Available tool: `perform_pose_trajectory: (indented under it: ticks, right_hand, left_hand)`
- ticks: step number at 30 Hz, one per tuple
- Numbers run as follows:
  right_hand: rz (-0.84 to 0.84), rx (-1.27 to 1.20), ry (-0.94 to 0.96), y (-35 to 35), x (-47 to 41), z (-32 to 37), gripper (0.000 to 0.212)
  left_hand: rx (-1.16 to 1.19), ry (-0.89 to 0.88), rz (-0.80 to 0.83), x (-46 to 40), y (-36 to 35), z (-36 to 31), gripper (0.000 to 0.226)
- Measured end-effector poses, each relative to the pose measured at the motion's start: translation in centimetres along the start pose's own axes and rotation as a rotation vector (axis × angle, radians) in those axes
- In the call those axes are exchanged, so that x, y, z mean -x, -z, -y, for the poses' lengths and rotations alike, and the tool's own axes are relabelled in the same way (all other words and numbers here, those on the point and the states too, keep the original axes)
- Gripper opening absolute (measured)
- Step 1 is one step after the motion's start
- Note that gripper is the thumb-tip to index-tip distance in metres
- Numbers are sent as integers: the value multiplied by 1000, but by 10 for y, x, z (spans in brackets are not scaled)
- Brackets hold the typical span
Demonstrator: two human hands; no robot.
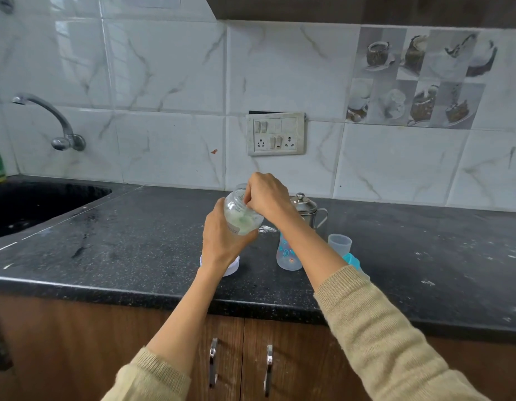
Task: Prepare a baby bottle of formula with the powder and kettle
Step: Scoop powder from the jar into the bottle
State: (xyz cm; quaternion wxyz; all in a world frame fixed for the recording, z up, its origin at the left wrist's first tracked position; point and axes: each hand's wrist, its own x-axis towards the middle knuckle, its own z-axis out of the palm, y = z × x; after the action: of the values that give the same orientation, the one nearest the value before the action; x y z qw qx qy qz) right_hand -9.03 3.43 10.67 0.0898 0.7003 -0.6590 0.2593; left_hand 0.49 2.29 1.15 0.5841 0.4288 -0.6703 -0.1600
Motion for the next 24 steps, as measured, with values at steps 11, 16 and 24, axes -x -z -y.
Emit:
perform_pose_trajectory:
  ticks: [11, 16, 24]
  right_hand:
    - [216, -431, -293, 21, -12, -15, 29]
    - [248, -815, -457, 25, -11, -29, 14]
    - [213, -1154, -554, 27, -4, -53, 18]
  left_hand:
    - [-70, -14, 3, -2, -2, -4, 73]
    - [-72, 27, -11, 1, -6, -3, 76]
    - [-86, 98, -35, 3, -9, -1, 79]
